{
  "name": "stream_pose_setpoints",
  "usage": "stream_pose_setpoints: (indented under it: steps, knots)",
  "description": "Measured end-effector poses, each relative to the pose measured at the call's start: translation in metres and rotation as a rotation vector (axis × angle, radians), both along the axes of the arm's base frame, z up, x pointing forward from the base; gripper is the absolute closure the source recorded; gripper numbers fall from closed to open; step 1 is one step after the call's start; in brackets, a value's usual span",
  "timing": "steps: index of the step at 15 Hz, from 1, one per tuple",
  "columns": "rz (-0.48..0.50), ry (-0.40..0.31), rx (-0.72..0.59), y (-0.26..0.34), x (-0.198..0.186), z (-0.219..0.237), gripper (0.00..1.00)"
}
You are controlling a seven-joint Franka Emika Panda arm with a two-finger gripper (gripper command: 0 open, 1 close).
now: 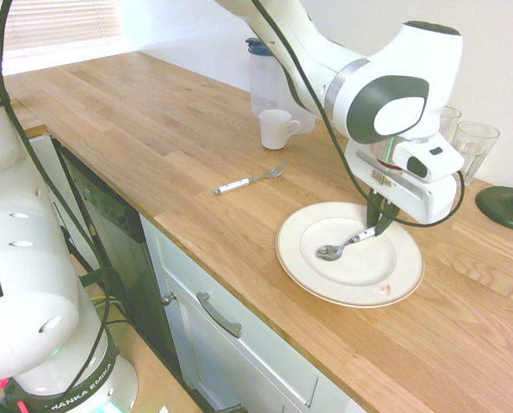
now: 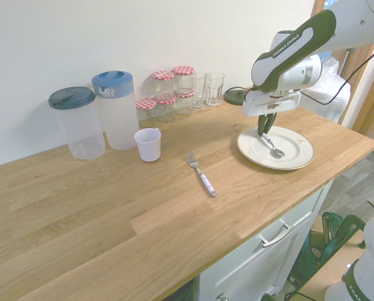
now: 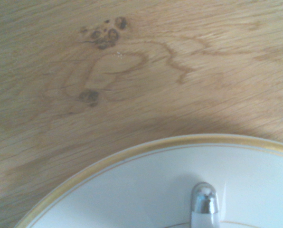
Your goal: Put the spoon into the plate
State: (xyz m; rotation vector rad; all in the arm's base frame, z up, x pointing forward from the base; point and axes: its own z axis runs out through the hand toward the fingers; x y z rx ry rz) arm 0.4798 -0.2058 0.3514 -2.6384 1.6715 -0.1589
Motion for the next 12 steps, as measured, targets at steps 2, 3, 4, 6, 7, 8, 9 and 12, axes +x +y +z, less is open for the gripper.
stream_pose_setpoints:
  steps: [2,3,4,6,7,8,9,12]
  knots:
    - [0.005,0.008,-0.004,-0.001,0.000,0.002,0.00]
    - [0.011,0.017,-0.010,-0.002,0.001,0.004,0.00]
    - [0.015,0.023,-0.012,-0.002,0.002,0.009,0.00]
    - [0.026,0.030,-0.019,-0.001,0.003,0.025,0.00]
    - [0.032,0.027,-0.019,0.002,0.003,0.039,0.00]
    - [0.046,0.022,-0.016,0.009,0.002,0.057,0.00]
    - [0.080,0.018,-0.011,0.024,0.000,0.077,0.00]
    - [0.232,0.002,-0.006,0.108,-0.014,0.140,0.00]
